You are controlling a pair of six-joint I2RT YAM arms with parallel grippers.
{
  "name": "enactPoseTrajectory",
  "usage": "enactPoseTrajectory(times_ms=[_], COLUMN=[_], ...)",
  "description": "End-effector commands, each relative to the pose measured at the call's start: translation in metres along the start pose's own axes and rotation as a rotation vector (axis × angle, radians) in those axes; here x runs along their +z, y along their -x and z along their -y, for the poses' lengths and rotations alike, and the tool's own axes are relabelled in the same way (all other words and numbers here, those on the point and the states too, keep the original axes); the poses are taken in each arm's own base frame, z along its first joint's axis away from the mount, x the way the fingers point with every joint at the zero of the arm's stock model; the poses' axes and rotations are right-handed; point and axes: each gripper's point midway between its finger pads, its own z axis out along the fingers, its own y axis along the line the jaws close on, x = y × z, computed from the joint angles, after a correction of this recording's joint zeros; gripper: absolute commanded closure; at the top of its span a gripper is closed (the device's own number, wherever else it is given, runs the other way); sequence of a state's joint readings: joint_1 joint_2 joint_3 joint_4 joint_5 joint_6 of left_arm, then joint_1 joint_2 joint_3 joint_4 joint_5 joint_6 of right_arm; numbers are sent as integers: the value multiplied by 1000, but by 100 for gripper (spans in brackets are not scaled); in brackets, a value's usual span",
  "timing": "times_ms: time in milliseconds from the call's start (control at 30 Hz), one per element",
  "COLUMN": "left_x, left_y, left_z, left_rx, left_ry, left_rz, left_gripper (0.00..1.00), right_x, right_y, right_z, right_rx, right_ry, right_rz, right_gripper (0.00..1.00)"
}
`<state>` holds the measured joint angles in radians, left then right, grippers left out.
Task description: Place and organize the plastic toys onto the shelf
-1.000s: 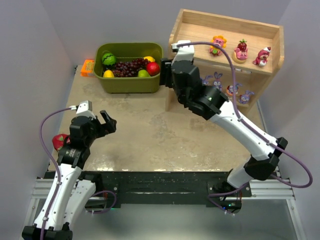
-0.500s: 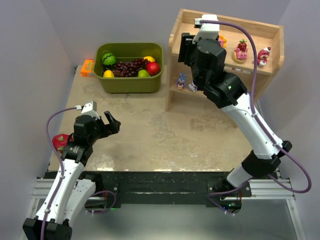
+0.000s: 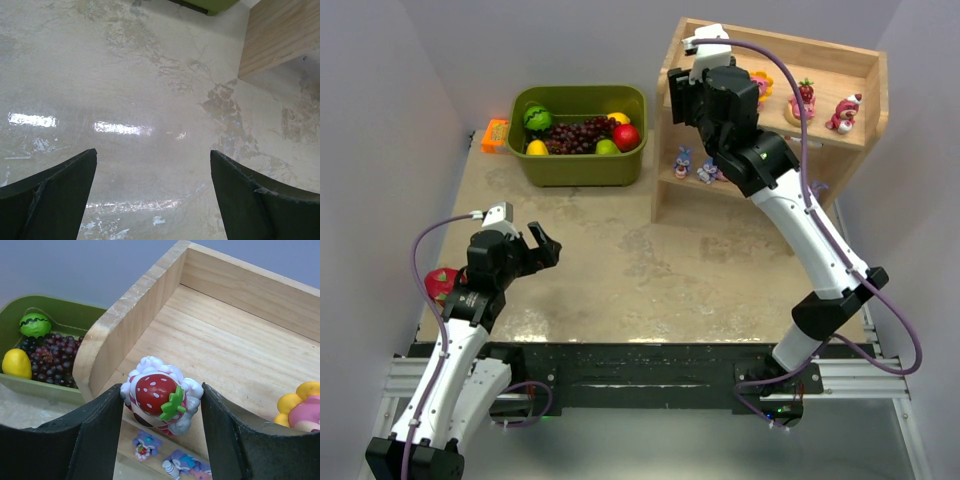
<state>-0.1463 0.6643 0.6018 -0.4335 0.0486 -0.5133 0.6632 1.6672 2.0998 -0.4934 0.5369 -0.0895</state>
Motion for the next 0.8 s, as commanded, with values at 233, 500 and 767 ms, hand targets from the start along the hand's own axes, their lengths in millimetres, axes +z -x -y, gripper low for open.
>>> enactPoseTrajectory(times_ms=[233, 500, 767], left_x=[1, 1, 2], left_y=[6, 6, 6], left_z=[4, 4, 3], left_rx=[-2, -3, -4], left_ry=[-19, -18, -11], left_rz=[27, 26, 26], left_gripper=[1, 1, 1], right_x=[6, 15, 21], right_y=[20, 6, -2], right_z=[8, 13, 17], right_rx=[2, 6, 19], right_ry=[110, 95, 75], right_rz=[67, 15, -18], right_gripper=[85, 71, 46])
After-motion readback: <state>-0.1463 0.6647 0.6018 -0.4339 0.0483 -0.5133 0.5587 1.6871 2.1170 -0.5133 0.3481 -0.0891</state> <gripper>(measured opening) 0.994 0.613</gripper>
